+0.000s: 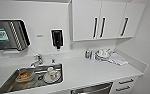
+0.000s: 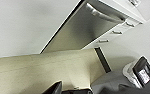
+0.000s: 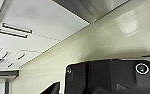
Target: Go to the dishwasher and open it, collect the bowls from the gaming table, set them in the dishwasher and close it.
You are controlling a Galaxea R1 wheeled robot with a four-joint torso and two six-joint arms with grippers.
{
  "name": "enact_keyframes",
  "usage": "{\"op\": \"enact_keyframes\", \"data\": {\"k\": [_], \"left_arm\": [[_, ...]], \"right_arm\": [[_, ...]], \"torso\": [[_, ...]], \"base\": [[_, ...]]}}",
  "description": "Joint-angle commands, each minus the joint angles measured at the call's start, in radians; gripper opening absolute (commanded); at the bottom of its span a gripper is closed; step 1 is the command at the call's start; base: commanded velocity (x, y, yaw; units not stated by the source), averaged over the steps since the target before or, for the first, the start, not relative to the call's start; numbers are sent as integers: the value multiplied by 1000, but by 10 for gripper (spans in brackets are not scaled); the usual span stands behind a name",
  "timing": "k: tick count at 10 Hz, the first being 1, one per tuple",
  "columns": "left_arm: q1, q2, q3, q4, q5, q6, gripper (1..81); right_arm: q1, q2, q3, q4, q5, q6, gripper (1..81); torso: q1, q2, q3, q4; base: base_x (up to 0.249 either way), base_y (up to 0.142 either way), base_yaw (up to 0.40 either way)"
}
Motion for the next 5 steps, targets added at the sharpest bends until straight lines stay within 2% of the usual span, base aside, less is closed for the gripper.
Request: {"op": "enact_keyframes", "data": {"k": [1, 2, 3, 4, 5], "left_arm": [[-135, -114, 119, 36, 69, 8, 811], [-153, -138, 155, 45, 81, 8, 811], [-175, -163, 190, 53, 90, 8, 811], [-196, -191, 219, 53, 119, 8, 811], [-209, -208, 238, 54, 123, 8, 811]], "right_arm": [[96, -60, 48, 22, -39, 14, 811], [112, -65, 57, 19, -33, 33, 811], [138, -65, 70, 21, -33, 55, 811], [166, -69, 87, 21, -33, 85, 811], [191, -75, 100, 21, -33, 110, 811]], "torso": [[61, -95, -89, 0], [86, -133, -88, 0], [108, -167, -52, 0], [127, -196, -58, 0], [145, -224, -66, 0]], "base": [[0, 0, 0], [0, 0, 0], [0, 0, 0], [0, 0, 0], [0, 0, 0]]}}
